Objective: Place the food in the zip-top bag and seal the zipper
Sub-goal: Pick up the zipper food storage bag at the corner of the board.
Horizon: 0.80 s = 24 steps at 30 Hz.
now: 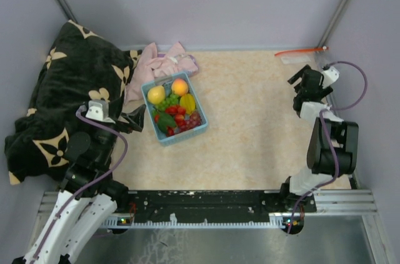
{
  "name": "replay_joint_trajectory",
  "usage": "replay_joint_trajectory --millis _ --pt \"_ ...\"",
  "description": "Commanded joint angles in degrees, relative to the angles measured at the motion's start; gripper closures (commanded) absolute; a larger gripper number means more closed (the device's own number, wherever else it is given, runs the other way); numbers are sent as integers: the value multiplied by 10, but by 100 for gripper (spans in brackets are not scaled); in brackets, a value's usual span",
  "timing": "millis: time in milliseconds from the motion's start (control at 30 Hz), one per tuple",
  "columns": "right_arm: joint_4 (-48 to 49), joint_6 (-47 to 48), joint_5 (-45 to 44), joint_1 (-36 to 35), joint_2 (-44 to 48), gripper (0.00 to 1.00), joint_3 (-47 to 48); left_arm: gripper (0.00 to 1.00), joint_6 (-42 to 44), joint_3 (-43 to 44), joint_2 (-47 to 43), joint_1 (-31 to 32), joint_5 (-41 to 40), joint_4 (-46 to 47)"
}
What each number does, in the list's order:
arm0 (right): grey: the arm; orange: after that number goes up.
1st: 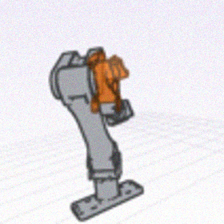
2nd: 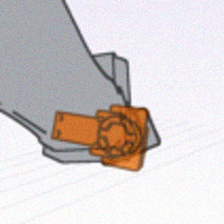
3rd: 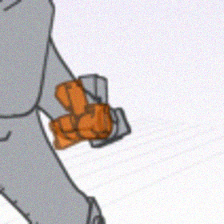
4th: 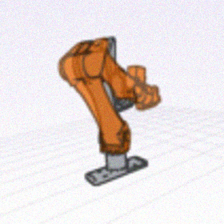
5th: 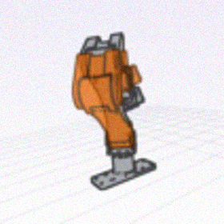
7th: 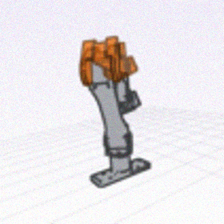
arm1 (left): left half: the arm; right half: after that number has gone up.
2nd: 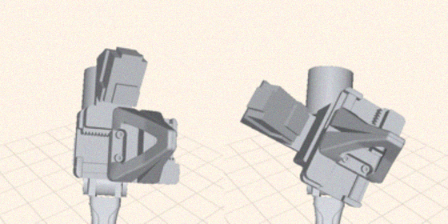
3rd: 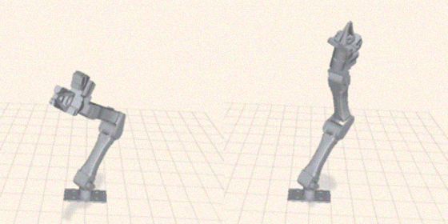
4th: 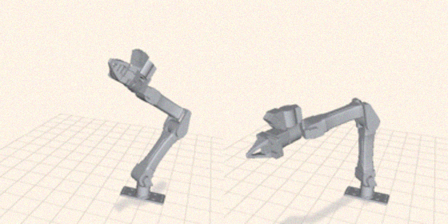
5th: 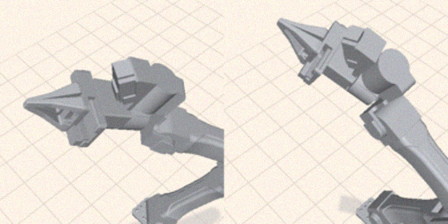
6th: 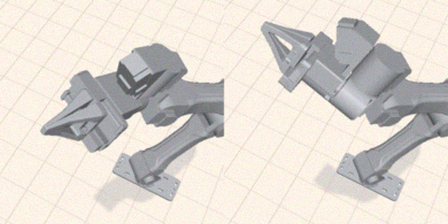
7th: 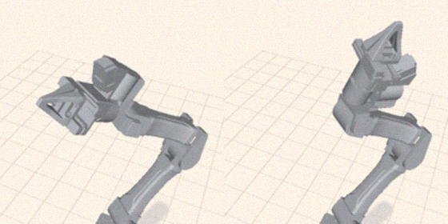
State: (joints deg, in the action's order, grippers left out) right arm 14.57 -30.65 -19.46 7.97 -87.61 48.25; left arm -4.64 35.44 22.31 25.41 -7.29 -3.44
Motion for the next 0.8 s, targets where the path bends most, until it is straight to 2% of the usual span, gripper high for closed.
replay_joint_trajectory --millis 0,233,433,567,700,767 --pt "80 -73 -22 38 -89 6 74 0 7 -7 4 5 -4 18" --pt "94 -127 -8 54 -206 11 157 0 10 -7 17 5 -6 18" --pt "63 -152 3 60 -279 16 213 0 11 -6 21 4 -5 18" --pt "64 -169 30 68 -301 33 217 0 10 -5 24 5 1 17" --pt "86 -159 56 69 -284 60 194 0 8 -2 26 5 6 14" --pt "95 -144 70 68 -265 71 181 0 6 0 26 5 8 13"
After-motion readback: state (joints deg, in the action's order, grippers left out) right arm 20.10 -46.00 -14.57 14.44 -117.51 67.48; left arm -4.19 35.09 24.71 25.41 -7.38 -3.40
